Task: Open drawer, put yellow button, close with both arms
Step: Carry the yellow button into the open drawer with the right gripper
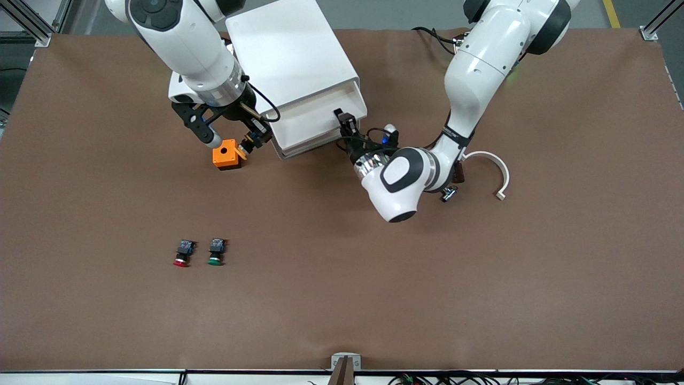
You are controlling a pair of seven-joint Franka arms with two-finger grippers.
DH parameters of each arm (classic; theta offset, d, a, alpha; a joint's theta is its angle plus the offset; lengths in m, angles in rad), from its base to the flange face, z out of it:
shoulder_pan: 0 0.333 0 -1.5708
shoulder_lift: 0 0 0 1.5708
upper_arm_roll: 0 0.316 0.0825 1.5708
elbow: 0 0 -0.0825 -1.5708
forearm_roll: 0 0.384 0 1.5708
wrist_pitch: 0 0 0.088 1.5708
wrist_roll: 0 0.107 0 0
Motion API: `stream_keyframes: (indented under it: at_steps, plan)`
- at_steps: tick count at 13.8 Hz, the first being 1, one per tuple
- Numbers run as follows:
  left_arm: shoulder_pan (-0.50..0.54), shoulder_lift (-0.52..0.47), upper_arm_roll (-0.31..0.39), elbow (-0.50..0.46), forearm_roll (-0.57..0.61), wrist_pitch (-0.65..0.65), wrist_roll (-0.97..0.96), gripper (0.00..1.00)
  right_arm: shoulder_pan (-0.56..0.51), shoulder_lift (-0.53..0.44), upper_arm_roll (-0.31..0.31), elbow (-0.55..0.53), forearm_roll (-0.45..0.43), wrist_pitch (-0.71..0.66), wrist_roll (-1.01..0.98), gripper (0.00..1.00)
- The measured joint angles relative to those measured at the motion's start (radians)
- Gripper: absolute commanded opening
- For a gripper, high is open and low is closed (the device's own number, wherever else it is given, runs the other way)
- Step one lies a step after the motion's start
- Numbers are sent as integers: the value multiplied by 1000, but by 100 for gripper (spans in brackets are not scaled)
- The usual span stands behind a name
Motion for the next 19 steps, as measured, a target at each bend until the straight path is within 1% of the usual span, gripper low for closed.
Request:
stream_keyframes:
  at_steps: [5, 8, 10, 12, 14, 17, 19]
  plan:
    - [47, 3, -1, 4, -5, 10, 7, 8, 118, 17, 0, -13, -30, 65, 176, 0]
    - [69, 3, -1, 5, -6, 17, 25, 11, 164, 46, 0, -19, -34, 98, 251, 0]
    - [74, 3, -1, 5, -6, 20, 35, 37, 195, 73, 0, -20, -43, 131, 308, 0]
    - [80, 4, 1, 5, -6, 21, 44, 56, 239, 101, 0, -21, -69, 168, 388, 0]
    - [87, 6, 9, 4, -5, 33, 72, 70, 286, 129, 0, -22, -93, 197, 466, 0]
    - [98, 8, 12, 4, -1, 51, 172, 86, 345, 169, 0, -22, -125, 214, 559, 0]
    - [113, 7, 12, 9, 0, 52, 239, 89, 368, 184, 0, -22, -127, 216, 597, 0]
